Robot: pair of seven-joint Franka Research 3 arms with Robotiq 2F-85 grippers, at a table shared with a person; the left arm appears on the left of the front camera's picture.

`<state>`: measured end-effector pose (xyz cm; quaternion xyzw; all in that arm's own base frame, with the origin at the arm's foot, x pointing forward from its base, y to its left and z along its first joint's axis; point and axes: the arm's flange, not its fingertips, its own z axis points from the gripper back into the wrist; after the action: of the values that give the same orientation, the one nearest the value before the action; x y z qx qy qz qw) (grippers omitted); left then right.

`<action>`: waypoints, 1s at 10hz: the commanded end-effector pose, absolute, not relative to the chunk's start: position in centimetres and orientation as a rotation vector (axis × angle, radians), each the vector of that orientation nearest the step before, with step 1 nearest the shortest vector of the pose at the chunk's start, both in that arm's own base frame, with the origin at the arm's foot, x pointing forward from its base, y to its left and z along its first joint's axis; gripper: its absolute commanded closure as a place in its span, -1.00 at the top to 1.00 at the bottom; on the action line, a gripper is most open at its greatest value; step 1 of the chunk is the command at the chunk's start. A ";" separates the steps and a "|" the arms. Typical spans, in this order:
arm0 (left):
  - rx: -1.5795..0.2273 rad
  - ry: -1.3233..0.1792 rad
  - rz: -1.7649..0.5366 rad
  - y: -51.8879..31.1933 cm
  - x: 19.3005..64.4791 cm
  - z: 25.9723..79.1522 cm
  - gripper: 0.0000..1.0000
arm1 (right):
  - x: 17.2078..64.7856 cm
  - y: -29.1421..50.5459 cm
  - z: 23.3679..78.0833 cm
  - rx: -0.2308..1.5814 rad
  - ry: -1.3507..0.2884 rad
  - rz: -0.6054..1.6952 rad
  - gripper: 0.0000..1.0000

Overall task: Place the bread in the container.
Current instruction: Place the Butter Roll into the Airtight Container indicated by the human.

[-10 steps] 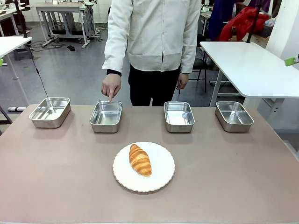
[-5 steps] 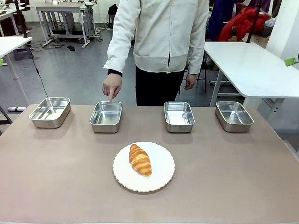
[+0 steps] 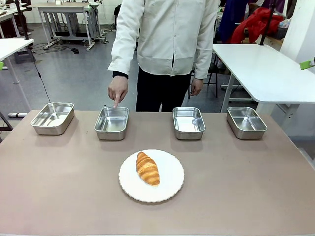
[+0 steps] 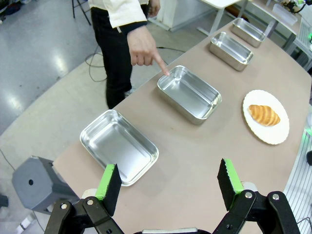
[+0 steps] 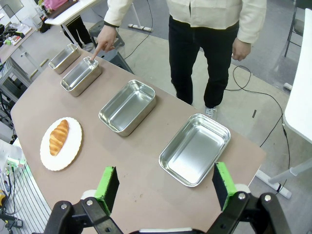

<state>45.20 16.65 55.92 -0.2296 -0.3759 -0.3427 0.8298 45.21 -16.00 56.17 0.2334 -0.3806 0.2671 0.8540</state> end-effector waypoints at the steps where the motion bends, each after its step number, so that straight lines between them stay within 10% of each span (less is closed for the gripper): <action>1: -0.512 -0.777 -0.660 15.3 45.4 57.3 1.00 | 45.3 -16.0 56.2 0.499 -0.813 0.568 1.00; 6: -0.384 -0.562 -0.391 -1.0 46.2 63.4 1.00 | 45.3 -16.0 56.2 0.499 -0.813 0.568 1.00; 10: -0.303 -0.381 -0.129 -15.2 46.0 56.7 1.00 | 45.3 -16.0 56.2 0.499 -0.813 0.568 1.00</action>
<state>46.11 -13.96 57.63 -0.1413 -0.1966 -0.0933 0.9658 45.25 -15.94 56.16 0.2325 -0.3795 0.2676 0.8546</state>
